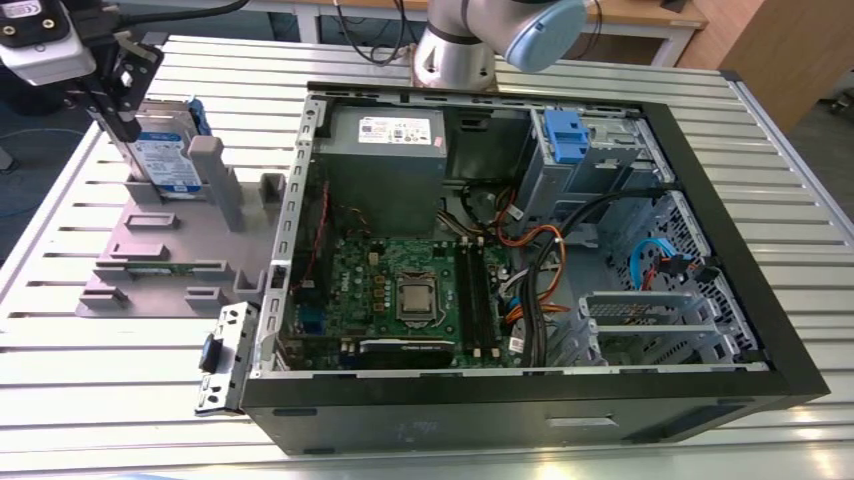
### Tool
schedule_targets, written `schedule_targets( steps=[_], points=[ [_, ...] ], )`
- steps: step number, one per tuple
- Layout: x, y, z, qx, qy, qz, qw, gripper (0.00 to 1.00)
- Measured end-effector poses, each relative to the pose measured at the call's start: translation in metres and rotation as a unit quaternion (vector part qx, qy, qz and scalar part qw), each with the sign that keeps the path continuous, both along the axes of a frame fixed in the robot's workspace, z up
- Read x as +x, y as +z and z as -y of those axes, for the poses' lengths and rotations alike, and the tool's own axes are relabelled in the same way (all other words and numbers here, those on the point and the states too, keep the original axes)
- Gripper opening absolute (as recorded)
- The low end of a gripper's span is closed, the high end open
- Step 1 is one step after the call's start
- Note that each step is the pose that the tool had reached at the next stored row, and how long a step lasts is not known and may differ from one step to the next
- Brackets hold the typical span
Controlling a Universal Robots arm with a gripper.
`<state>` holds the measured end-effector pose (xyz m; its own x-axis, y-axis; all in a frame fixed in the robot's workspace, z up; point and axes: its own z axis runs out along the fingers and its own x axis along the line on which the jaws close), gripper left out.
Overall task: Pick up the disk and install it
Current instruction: 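Pick up the disk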
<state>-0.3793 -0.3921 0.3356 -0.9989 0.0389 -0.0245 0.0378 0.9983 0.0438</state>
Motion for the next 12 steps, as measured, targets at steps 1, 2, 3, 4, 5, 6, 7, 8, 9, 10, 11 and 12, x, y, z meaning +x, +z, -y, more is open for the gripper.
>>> schedule_targets(
  steps=[1,2,3,4,5,6,7,8,9,10,11,12],
  points=[
    [0.0,0.0,0.0,0.0,0.001,0.0,1.0,0.11],
    [0.0,0.0,0.0,0.0,0.003,0.0,0.99999,0.11],
    [0.0,0.0,0.0,0.0,0.005,0.0,0.99999,0.11],
    [0.0,0.0,0.0,0.0,0.007,0.0,0.99997,0.11],
    [0.0,0.0,0.0,0.0,0.009,0.0,0.99996,0.11],
    [0.0,0.0,0.0,0.0,0.011,0.0,0.99994,0.11],
    [0.0,0.0,0.0,0.0,0.012,0.0,0.99992,0.11],
    [0.0,0.0,0.0,0.0,0.014,0.0,0.99991,0.11],
    [0.0,0.0,0.0,0.0,0.015,0.0,0.99989,0.11],
    [0.0,0.0,0.0,0.0,0.016,0.0,0.99987,0.11],
    [0.0,0.0,0.0,0.0,0.017,0.0,0.99985,0.11],
    [0.0,0.0,0.0,0.0,0.019,0.0,0.99983,0.11]
  ],
)
